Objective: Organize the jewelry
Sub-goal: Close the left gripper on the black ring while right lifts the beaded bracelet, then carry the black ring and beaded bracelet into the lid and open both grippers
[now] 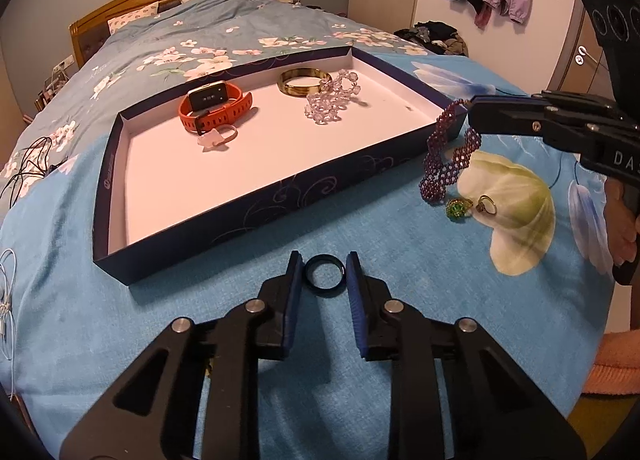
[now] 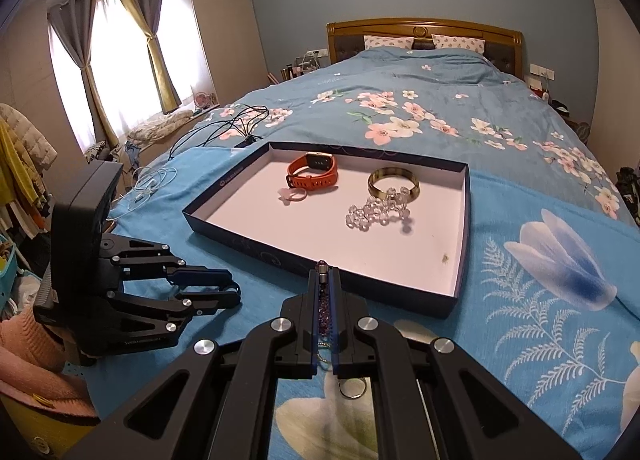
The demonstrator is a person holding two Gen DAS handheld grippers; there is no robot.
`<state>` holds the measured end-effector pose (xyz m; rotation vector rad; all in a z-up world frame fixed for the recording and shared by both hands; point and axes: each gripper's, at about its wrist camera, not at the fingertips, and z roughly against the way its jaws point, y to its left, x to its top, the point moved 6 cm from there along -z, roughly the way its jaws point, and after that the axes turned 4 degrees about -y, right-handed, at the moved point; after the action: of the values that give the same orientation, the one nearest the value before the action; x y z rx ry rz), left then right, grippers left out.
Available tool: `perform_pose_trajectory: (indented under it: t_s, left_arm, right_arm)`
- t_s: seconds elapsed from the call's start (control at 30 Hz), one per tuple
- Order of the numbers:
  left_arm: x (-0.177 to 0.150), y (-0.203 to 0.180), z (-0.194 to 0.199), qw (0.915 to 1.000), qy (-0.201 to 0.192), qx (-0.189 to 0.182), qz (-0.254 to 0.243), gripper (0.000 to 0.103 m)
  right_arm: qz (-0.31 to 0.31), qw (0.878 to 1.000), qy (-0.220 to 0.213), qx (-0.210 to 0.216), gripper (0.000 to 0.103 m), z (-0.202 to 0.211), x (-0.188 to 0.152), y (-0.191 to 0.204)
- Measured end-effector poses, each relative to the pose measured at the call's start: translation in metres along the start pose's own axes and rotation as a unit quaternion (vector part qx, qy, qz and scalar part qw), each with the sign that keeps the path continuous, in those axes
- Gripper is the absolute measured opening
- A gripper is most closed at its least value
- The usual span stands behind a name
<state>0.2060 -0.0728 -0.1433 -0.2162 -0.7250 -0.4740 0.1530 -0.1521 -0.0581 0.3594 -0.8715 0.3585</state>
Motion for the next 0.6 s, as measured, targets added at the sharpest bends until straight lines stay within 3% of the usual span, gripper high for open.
perform_pose_trajectory:
  t_s: [0.6]
  left_arm:
    - [0.025, 0.005, 0.041, 0.998, -0.062, 0.002, 0.008, 0.023]
  right_arm:
    - [0.01, 1.0, -0.026, 0.004, 0.003, 0.009, 0.019, 0.005]
